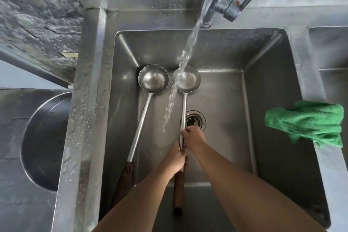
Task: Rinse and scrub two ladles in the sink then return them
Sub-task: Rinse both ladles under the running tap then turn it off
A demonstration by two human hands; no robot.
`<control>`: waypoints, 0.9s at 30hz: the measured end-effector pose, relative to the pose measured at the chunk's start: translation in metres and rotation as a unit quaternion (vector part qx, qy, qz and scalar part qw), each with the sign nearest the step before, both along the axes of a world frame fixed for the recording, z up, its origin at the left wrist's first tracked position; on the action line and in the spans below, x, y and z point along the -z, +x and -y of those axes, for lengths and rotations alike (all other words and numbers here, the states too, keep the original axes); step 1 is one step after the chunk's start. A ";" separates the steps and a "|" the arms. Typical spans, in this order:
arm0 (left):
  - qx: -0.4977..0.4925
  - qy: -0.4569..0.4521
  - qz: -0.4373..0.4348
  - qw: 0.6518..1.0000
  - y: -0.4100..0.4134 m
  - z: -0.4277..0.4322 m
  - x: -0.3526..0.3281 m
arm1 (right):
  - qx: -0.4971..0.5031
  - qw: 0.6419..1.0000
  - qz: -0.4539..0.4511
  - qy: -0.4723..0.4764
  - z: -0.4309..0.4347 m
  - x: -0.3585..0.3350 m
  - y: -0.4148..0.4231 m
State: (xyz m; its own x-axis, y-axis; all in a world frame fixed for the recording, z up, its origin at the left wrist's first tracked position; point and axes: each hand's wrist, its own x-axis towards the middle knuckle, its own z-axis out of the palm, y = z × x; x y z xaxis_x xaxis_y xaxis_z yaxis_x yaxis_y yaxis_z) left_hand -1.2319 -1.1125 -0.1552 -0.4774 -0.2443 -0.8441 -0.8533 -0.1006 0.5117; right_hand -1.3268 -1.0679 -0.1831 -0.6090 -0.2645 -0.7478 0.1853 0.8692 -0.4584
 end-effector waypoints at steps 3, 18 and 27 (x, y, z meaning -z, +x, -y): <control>0.098 -0.062 0.028 0.993 -0.002 0.005 -0.007 | -0.028 0.999 0.013 0.018 0.000 -0.005 -0.003; 0.192 -0.193 -0.013 0.962 -0.116 0.061 -0.123 | -0.150 0.984 -0.098 0.008 0.008 -0.137 -0.109; 0.141 -0.354 -0.150 0.912 -0.211 0.091 -0.213 | 0.060 0.968 -0.209 -0.123 0.020 -0.225 -0.208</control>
